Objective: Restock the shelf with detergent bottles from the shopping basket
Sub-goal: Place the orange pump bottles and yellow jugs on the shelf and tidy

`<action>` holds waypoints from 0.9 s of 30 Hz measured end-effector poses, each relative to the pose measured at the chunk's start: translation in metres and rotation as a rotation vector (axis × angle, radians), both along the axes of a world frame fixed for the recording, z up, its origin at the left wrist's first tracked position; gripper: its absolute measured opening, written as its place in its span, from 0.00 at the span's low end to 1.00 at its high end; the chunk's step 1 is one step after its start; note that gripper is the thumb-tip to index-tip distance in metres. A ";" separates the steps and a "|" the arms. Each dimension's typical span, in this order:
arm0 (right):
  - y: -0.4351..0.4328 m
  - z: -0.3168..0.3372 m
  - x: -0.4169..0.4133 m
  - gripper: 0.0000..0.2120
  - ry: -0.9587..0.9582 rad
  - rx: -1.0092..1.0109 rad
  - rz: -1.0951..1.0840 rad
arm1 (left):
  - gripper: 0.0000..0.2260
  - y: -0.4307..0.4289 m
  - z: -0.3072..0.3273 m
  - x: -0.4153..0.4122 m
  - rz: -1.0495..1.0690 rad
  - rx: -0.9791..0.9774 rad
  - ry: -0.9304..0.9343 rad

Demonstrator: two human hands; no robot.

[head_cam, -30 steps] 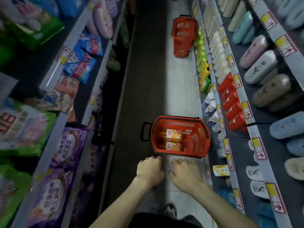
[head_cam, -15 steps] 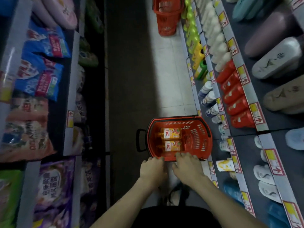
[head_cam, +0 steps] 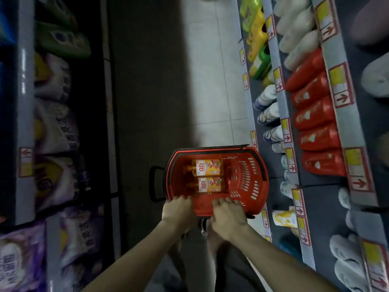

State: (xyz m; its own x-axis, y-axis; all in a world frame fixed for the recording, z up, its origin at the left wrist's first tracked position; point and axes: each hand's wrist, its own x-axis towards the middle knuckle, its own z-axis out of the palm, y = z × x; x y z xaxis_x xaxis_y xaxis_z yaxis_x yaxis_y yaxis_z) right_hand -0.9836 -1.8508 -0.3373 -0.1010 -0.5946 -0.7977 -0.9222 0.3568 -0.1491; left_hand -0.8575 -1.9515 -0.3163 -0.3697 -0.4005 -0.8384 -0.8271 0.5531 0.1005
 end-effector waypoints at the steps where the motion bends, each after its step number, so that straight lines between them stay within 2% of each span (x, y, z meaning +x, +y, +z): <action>1: -0.003 -0.015 -0.005 0.22 0.002 0.009 0.003 | 0.15 -0.004 -0.016 -0.005 0.015 -0.006 -0.004; 13: -0.026 -0.200 -0.047 0.24 0.012 0.130 -0.087 | 0.09 -0.028 -0.233 -0.034 0.185 0.098 -0.037; 17: -0.034 -0.263 -0.053 0.25 -0.018 0.204 -0.178 | 0.22 -0.044 -0.306 -0.035 0.499 0.140 0.010; 20: -0.044 -0.304 -0.059 0.25 -0.108 0.237 -0.320 | 0.25 -0.049 -0.353 -0.033 0.782 0.151 0.084; 22: -0.050 -0.331 -0.063 0.25 -0.153 0.254 -0.498 | 0.24 -0.050 -0.377 -0.030 0.874 0.177 0.093; 25: -0.061 -0.365 -0.071 0.31 -0.148 0.237 -0.780 | 0.18 -0.050 -0.411 -0.026 0.972 0.240 0.131; 27: -0.068 -0.382 -0.074 0.37 -0.152 0.240 -0.891 | 0.13 -0.051 -0.431 -0.023 1.042 0.302 0.135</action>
State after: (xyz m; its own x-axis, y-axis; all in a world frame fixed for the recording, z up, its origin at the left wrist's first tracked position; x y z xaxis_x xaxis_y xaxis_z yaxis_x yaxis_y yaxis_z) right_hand -1.0576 -1.9191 -0.7192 -0.3250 -0.1660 -0.9310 -0.2702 0.9597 -0.0767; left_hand -0.8808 -2.0026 -0.7471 -0.0648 -0.3550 -0.9326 -0.8470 -0.4746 0.2396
